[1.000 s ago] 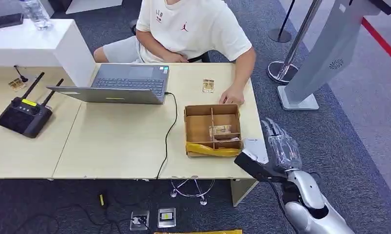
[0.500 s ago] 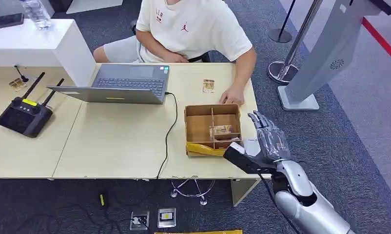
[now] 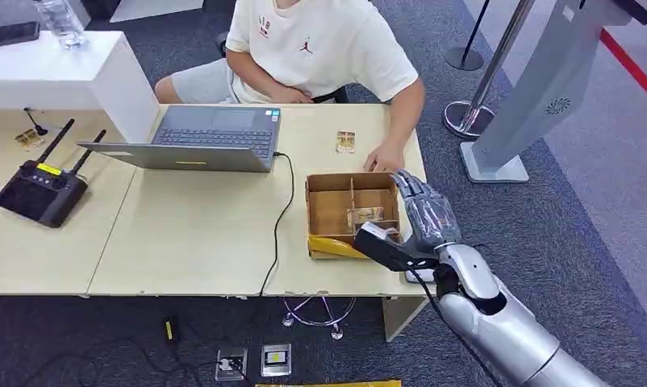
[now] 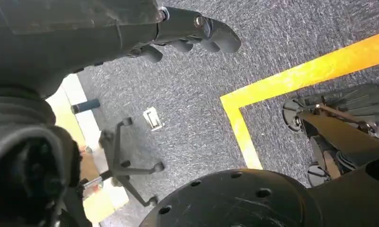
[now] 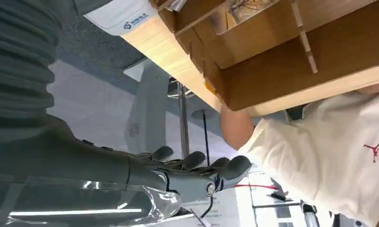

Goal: Pass the card to the sensor for recognition and then transmit it.

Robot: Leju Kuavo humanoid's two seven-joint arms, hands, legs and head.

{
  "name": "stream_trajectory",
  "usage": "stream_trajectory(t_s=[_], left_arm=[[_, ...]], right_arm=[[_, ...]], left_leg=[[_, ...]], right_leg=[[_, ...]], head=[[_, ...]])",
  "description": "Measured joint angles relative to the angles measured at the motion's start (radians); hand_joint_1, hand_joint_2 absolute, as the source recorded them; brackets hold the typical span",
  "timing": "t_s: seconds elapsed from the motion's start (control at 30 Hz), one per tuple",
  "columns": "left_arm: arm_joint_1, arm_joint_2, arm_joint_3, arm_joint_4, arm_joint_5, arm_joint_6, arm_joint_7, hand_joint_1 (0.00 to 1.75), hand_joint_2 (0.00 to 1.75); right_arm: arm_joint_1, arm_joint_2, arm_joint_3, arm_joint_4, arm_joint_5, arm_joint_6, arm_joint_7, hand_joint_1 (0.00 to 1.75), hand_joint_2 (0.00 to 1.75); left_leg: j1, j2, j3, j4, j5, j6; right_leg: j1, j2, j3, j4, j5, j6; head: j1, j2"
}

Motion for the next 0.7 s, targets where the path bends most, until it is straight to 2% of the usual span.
stream_trajectory(t_s=[0.7], left_arm=[[-0.005,0.0,0.0,0.0,0.002,0.0,0.006,0.0,0.0]], right_arm=[[-0.053,0.072,0.137,0.147,-0.022,0.003,-0.061,0.0,1.75]], left_leg=[[0.0,0.0,0.0,0.0,0.0,0.0]], right_leg=[[0.0,0.0,0.0,0.0,0.0,0.0]], head=[[0.0,0.0]])
